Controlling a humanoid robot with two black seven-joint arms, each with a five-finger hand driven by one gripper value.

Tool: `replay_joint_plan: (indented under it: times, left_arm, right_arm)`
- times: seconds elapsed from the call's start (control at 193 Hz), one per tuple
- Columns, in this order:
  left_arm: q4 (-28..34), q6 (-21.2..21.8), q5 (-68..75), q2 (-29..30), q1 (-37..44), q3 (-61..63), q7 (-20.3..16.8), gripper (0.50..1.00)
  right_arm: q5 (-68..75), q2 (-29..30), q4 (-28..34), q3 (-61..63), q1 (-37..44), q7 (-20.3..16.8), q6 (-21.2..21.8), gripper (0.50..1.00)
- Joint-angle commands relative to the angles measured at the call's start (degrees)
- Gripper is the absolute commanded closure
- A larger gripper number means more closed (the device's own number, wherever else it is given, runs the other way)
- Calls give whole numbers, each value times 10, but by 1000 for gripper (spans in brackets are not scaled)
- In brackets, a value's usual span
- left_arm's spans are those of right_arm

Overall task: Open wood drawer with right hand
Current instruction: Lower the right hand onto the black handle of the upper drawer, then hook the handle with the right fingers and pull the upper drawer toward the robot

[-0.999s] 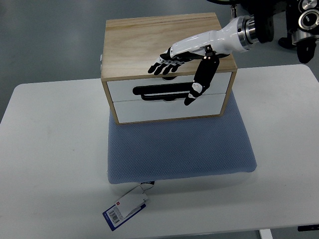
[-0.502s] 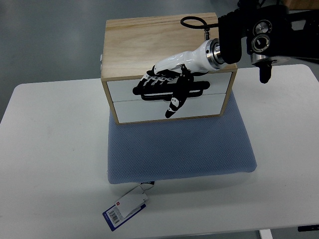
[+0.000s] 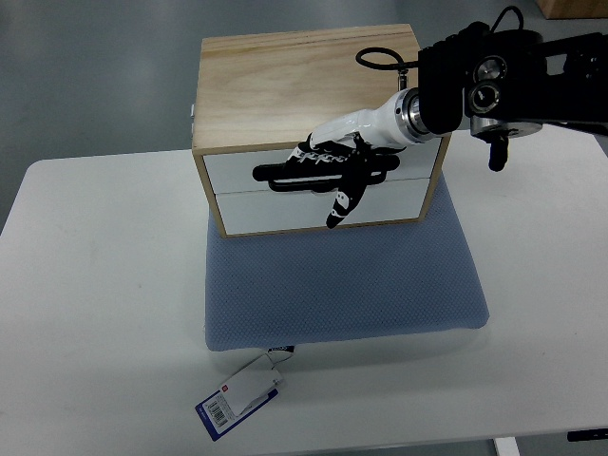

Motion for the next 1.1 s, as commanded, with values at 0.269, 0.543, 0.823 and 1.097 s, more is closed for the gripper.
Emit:
replay_joint_plan:
  times: [0.269,0.543,0.823,1.097]
  left_arm:
    - [0,0,0,0,0,0,0,500]
    - [0,0,0,0,0,0,0,500]
    - [0,0,0,0,0,0,0,500]
    - [0,0,0,0,0,0,0,500]
  right_arm:
    - [-1,-1,-1,-20,-3,-12,-7,581]
    - [-2,-5,0,-29,-3,-15,-2,581]
    - [-2,-14,7,-30,1,-16,18,581]
    - [-3,-26,22,-31,5,-16,47,581]
